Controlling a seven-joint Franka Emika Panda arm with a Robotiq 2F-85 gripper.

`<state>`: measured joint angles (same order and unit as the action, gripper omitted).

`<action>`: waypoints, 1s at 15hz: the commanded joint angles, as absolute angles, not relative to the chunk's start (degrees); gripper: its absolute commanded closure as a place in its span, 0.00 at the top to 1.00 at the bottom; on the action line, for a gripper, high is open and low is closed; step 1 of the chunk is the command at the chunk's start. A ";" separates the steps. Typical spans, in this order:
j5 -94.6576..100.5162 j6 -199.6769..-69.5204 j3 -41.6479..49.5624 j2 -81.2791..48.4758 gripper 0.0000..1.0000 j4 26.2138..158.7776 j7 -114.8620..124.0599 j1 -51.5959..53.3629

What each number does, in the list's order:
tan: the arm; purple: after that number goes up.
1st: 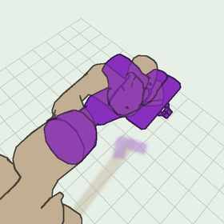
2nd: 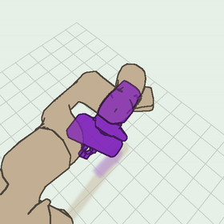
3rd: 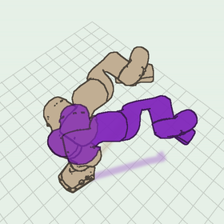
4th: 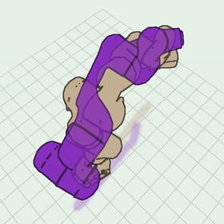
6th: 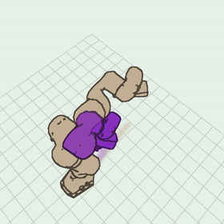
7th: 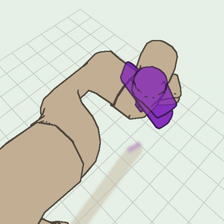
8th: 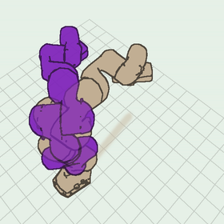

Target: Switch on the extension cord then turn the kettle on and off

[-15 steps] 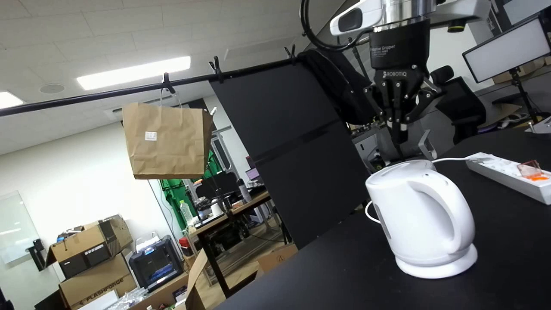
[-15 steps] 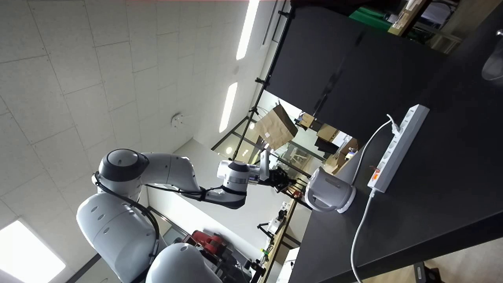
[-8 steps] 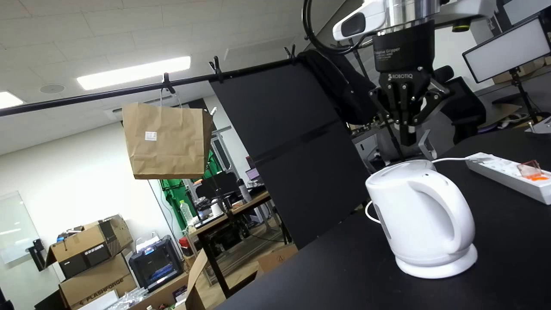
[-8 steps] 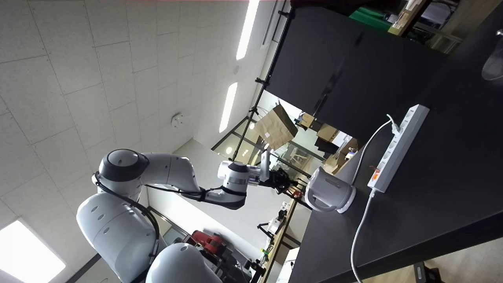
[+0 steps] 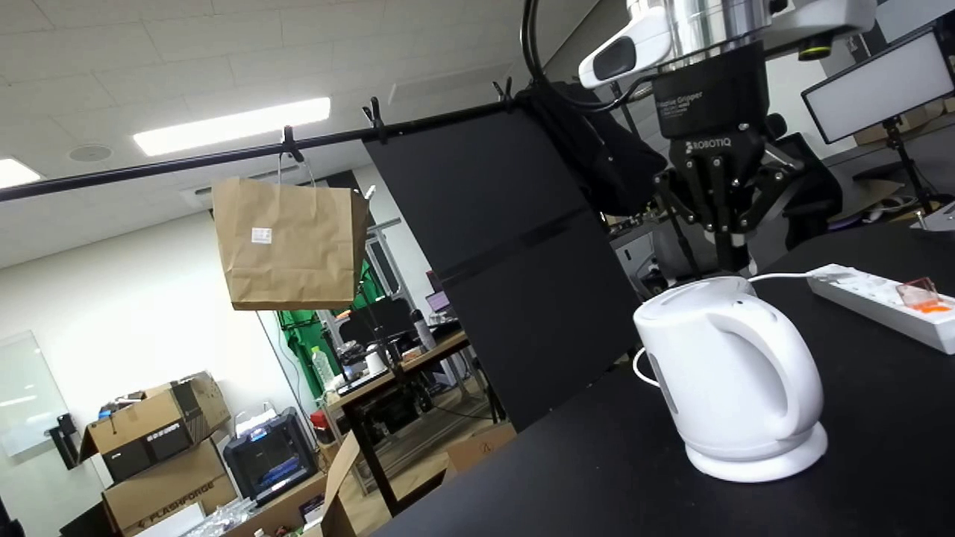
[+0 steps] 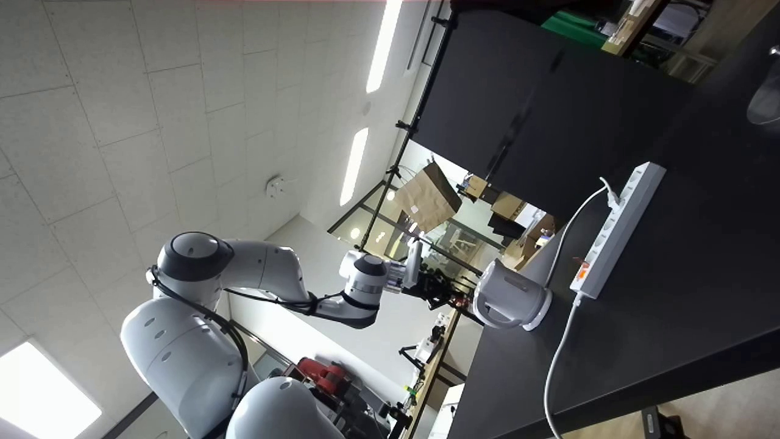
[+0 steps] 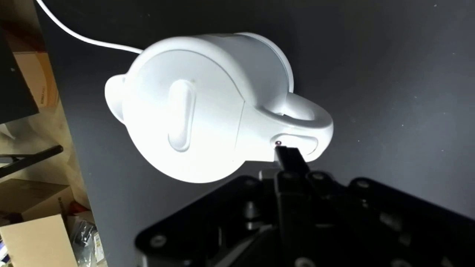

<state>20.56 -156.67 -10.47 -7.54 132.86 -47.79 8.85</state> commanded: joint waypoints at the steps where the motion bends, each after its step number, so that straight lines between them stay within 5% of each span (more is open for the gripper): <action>1: 12.73 -155.73 -12.13 -8.45 0.00 131.45 -53.94 7.36; 15: 1.30 -146.66 -12.61 -11.61 0.00 126.15 -60.28 6.11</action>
